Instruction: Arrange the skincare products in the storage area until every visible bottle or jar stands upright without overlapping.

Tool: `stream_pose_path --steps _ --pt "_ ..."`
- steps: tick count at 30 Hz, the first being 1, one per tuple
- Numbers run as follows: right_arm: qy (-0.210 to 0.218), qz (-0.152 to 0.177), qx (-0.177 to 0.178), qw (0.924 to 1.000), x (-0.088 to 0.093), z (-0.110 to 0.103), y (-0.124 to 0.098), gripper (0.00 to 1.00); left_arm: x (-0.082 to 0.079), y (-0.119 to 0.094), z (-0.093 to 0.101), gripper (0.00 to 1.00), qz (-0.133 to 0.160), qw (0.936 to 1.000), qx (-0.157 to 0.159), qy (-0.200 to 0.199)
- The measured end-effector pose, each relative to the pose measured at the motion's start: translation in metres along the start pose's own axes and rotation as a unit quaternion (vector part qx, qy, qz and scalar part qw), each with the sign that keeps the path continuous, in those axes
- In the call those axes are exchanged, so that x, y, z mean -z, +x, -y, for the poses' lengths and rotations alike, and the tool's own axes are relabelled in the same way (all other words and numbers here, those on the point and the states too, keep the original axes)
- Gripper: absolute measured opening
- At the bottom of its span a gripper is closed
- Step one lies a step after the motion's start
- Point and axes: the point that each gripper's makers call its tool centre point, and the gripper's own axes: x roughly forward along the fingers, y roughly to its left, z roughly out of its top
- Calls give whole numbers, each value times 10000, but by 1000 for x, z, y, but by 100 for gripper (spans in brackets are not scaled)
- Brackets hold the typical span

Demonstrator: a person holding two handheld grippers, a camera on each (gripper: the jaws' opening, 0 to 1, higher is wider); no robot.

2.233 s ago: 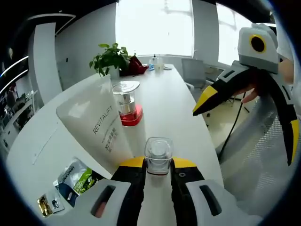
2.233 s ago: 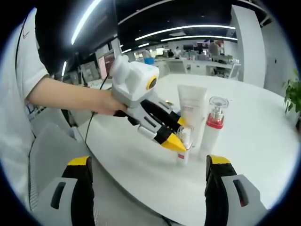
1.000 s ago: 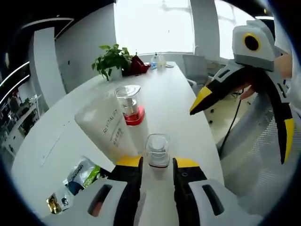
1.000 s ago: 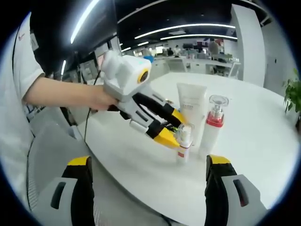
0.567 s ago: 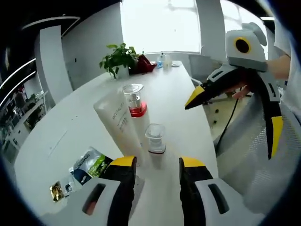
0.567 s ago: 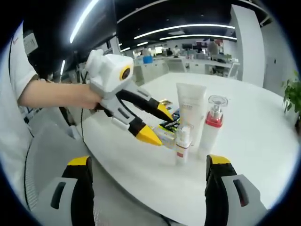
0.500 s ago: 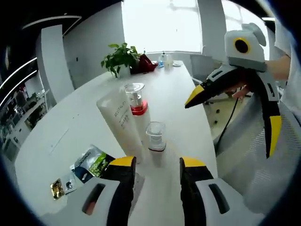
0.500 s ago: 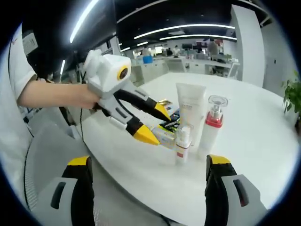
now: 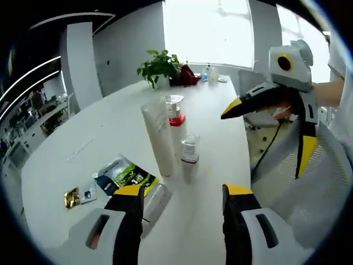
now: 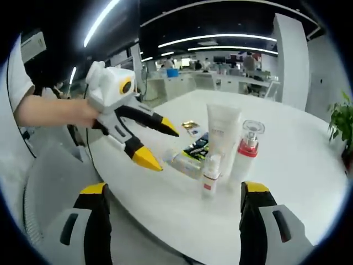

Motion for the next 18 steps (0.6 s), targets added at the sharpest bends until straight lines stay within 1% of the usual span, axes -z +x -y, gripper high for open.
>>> stream_pose_path --steps 4,7,13,18 --pt "85 36 4 10000 -1 2 -1 99 6 -10 1 61 -39 9999 -114 -122" --pt "90 13 -4 10000 0 1 -1 99 12 -18 -2 64 -57 9995 -197 -247" --pt "-2 -55 -71 10000 0 -4 1 99 24 -36 -3 71 -123 9979 -437 -457" --pt "-61 -124 -125 9998 1 -7 3 99 35 -52 -10 74 -98 9959 -587 -685"
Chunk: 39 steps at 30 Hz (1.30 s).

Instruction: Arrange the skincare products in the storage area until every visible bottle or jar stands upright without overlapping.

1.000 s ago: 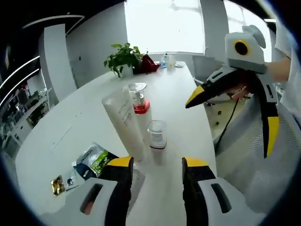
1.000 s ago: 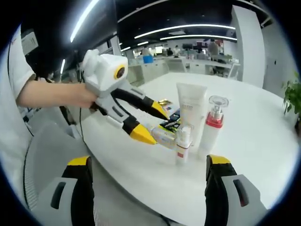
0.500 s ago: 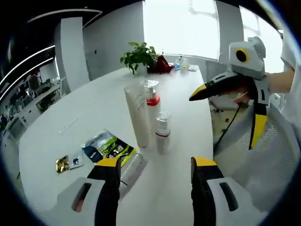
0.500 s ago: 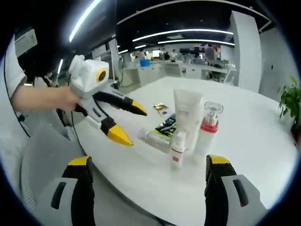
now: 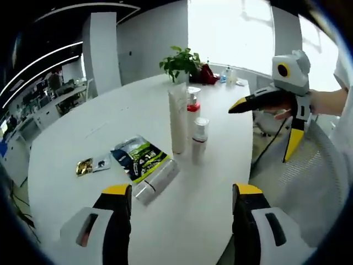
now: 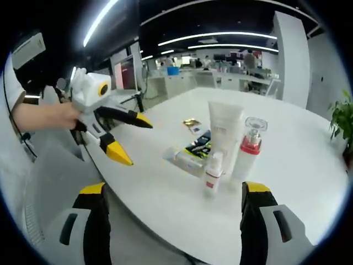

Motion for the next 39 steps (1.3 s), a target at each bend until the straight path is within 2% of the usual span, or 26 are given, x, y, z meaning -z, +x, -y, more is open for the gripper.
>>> stream_pose_path --steps 4,10,20,25,27,39 --pt "-30 -26 -21 10000 0 -1 0 99 6 -10 -6 81 16 9998 -148 -130" --pt "-29 -42 -18 10000 1 -1 0 99 13 -24 -9 86 79 9985 -369 -402" --pt "-103 -83 -60 9999 2 -3 1 99 27 -45 -16 92 131 9953 -560 -785" --pt "-122 -98 -75 9998 2 -3 1 99 27 -57 -18 93 285 9920 -677 -1025" --pt "-130 -104 -76 9998 3 -3 1 99 32 -62 -22 93 283 9911 -722 -1082" --pt "-172 -136 -84 9997 4 -4 2 99 48 -79 -10 99 177 9871 -864 -1339"
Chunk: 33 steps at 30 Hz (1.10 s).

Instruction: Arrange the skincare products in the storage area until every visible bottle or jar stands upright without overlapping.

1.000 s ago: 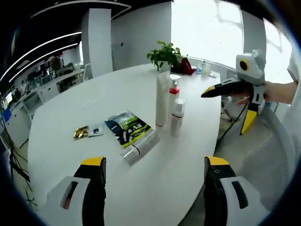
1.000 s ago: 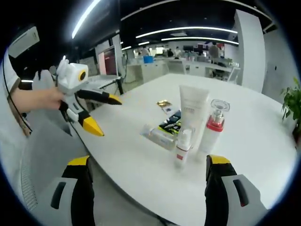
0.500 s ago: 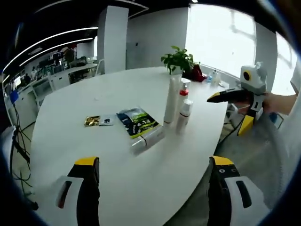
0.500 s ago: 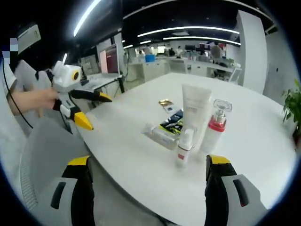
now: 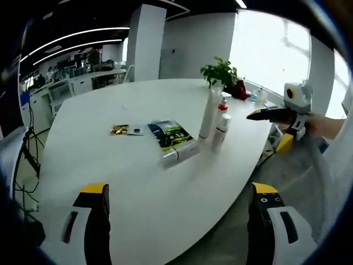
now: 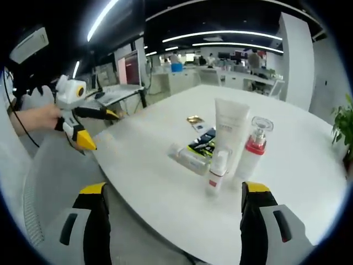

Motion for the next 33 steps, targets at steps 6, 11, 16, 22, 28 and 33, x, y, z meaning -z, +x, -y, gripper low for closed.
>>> stream_pose_path --steps 6,11,16,22,28,33 --pt "-18 -9 3 10000 0 0 0 99 1 -5 0 99 17 9999 -4 -139" --pt "-1 37 27 10000 -2 1 -1 99 2 -5 2 99 -2 9999 18 -145" --pt "-6 62 35 10000 -2 1 -1 99 1 -4 4 98 -27 9999 63 -126" --pt "-22 51 -2 10000 -2 0 -1 97 1 -1 6 98 27 9993 170 -343" --pt "-81 49 -52 9999 -3 -1 0 97 5 3 9 98 19 9988 214 -442" --pt "-19 38 -82 10000 -3 -1 0 96 -2 5 5 96 368 9966 204 -705"
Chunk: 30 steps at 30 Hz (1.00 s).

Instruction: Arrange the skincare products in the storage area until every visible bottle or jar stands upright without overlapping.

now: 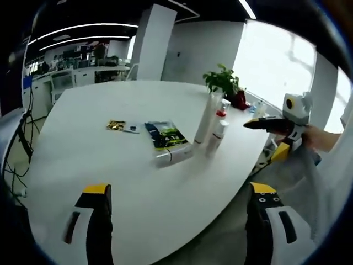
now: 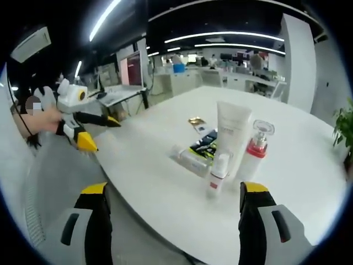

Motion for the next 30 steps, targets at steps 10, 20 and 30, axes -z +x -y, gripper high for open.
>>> stream_pose_path --steps 10,20,30 --pt "54 -65 33 10000 3 3 2 96 1 14 1 98 -293 9986 60 434" --pt "165 -53 58 9998 3 4 2 96 0 36 -8 86 -721 9932 177 898" --pt "346 -50 224 9991 5 11 1 94 4 66 -19 76 -1162 9839 353 1309"
